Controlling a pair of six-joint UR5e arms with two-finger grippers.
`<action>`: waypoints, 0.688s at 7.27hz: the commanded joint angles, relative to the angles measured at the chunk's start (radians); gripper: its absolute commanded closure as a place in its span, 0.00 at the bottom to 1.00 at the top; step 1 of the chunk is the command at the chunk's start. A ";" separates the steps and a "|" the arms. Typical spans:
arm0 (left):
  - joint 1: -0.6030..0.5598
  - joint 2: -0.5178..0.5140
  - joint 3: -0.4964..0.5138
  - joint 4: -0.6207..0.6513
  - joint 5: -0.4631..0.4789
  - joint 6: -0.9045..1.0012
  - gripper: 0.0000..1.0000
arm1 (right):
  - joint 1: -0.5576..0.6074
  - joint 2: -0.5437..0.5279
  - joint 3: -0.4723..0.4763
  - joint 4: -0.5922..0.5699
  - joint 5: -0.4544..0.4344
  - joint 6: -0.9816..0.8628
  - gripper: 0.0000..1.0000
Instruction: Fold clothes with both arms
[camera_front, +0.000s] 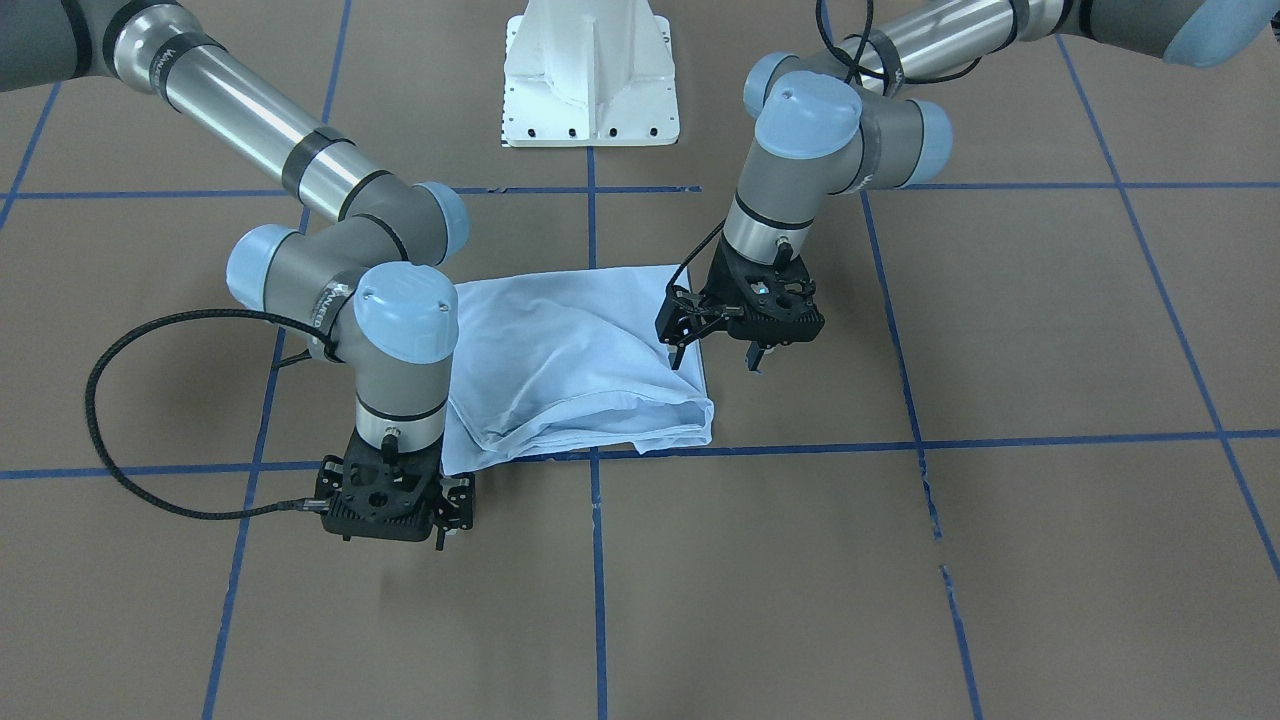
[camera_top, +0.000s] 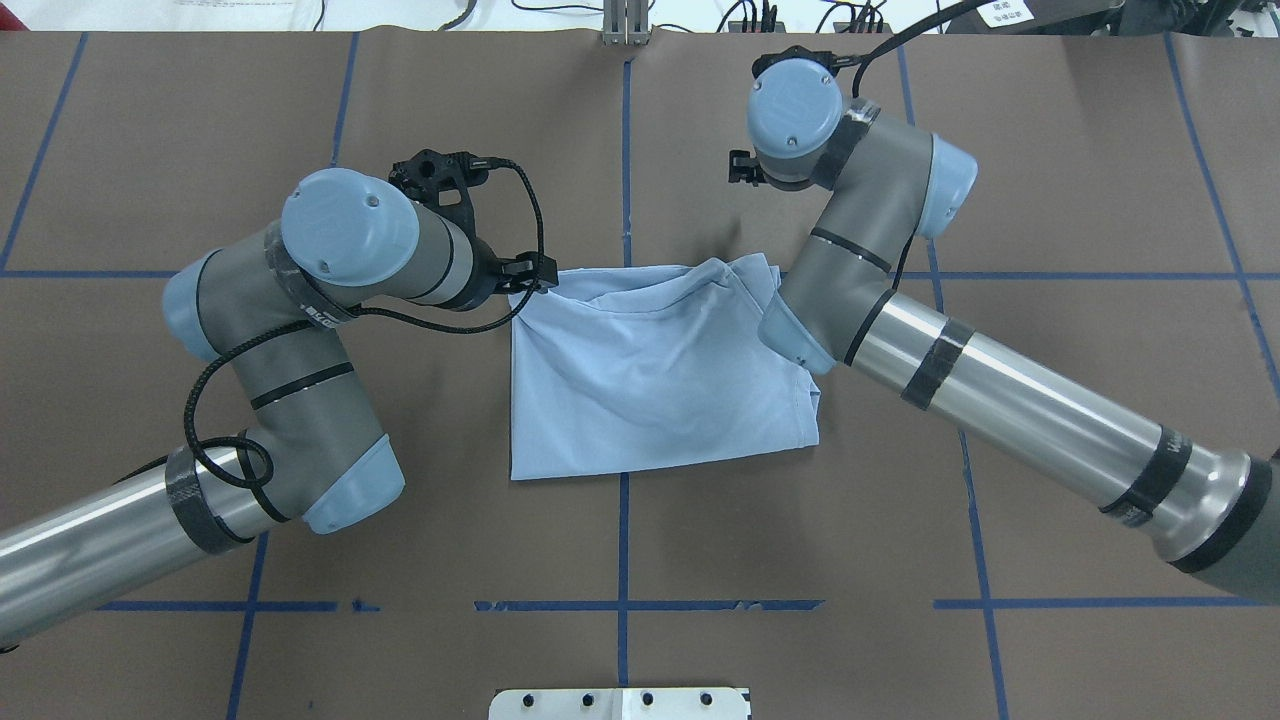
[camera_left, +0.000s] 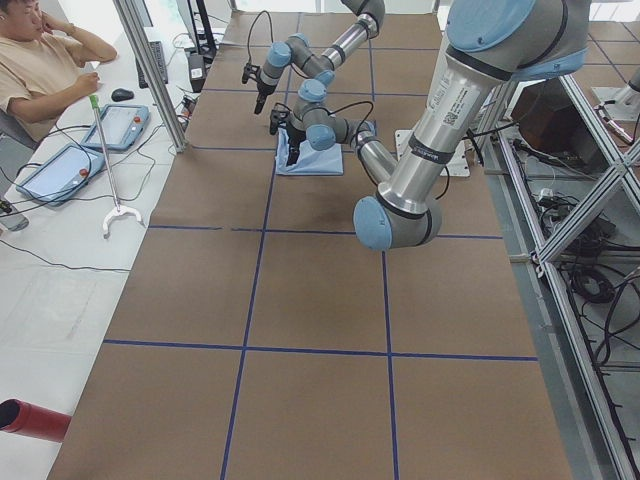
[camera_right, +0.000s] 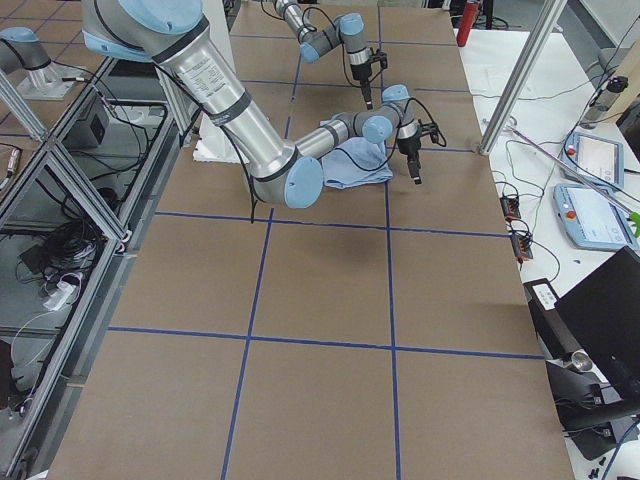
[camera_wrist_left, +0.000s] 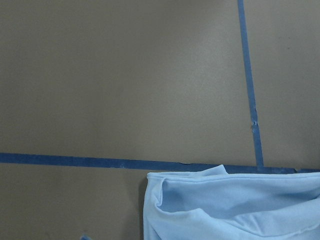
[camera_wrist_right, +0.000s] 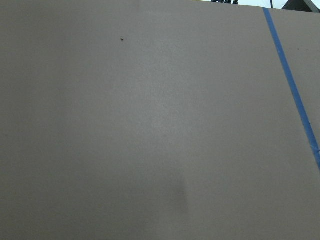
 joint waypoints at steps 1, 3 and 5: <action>0.078 -0.018 0.049 0.011 0.028 -0.059 0.00 | 0.029 0.009 0.040 0.005 0.074 -0.006 0.00; 0.103 -0.065 0.125 0.012 0.098 -0.057 0.00 | 0.029 0.004 0.042 0.005 0.076 -0.008 0.00; 0.099 -0.111 0.213 0.012 0.102 -0.048 0.00 | 0.029 0.004 0.042 0.005 0.076 -0.008 0.00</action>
